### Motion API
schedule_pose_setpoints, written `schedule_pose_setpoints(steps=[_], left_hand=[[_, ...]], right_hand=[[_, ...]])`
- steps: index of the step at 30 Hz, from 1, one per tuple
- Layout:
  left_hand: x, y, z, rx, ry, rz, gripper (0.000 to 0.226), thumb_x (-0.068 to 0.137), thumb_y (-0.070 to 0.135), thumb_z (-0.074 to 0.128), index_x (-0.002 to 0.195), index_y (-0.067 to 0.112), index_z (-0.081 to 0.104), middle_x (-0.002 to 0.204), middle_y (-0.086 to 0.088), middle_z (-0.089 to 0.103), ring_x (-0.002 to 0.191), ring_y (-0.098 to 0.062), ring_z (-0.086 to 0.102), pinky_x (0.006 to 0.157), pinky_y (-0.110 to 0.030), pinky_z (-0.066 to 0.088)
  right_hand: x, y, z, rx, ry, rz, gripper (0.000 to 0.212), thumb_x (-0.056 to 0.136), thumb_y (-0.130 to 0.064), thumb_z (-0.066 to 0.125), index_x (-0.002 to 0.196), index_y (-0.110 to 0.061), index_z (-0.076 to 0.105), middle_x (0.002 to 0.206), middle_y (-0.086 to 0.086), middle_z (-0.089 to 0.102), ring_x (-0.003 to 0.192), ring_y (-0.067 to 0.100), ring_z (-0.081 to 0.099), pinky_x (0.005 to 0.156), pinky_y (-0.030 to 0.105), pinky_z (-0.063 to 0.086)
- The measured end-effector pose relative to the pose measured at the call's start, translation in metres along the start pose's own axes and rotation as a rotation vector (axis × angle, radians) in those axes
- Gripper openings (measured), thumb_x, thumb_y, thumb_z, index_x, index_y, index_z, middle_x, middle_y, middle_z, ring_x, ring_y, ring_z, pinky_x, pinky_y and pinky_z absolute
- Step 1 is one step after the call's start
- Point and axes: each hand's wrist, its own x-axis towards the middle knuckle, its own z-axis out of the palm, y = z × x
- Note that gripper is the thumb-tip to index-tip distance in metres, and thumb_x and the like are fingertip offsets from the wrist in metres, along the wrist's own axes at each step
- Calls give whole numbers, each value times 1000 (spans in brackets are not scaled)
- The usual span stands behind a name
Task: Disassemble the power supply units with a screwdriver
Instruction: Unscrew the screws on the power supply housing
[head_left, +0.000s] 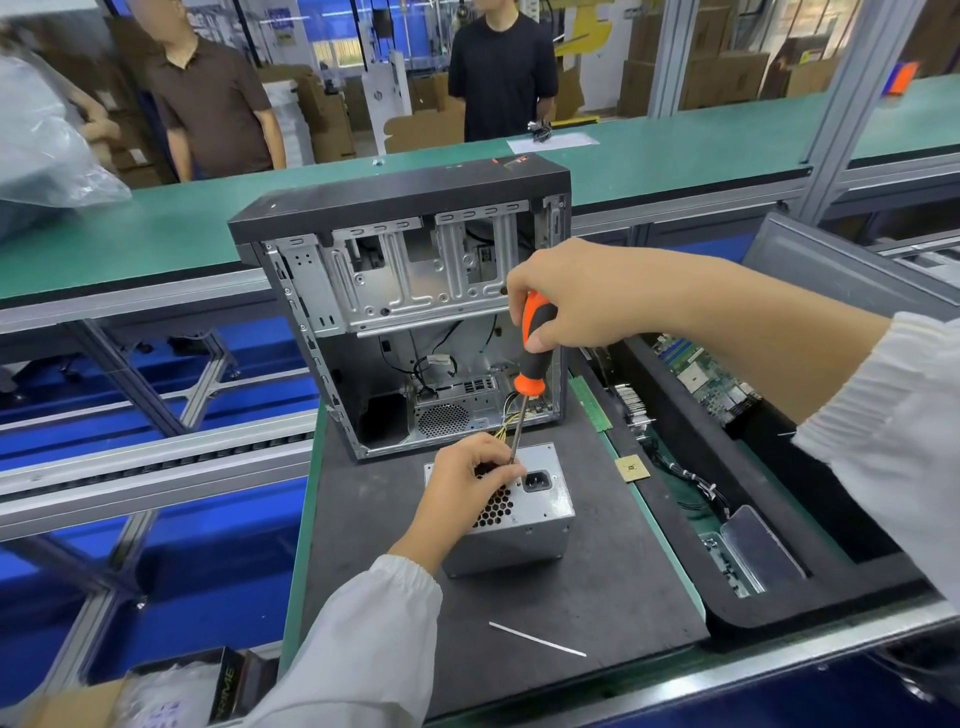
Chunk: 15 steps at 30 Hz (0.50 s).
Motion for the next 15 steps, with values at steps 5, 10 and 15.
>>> schedule_pose_setpoints(steps=[5, 10, 15], left_hand=[[5, 2, -1, 31, 113, -54, 13, 93, 13, 64, 88, 11, 75, 80, 5, 67, 77, -10, 62, 75, -25, 50], [10, 17, 10, -464, 15, -324, 38, 95, -11, 32, 91, 3, 67, 70, -4, 56, 49, -5, 45, 47, -17, 37], [9, 23, 20, -69, -39, -206, 18, 94, 14, 51, 86, 17, 67, 52, 14, 44, 45, -1, 40, 48, -16, 32]], right_hand=[[-5, 4, -2, -46, -5, 33, 24, 89, -22, 65, 109, -10, 62, 101, 8, 64, 87, 24, 58, 58, 26, 39], [-10, 9, 5, -59, -43, 60, 24, 89, -23, 65, 110, -12, 61, 104, 8, 63, 92, 25, 59, 61, 27, 40], [-10, 12, 17, -66, -47, 74, 24, 89, -20, 64, 111, -12, 59, 105, 7, 61, 92, 24, 57, 66, 28, 42]])
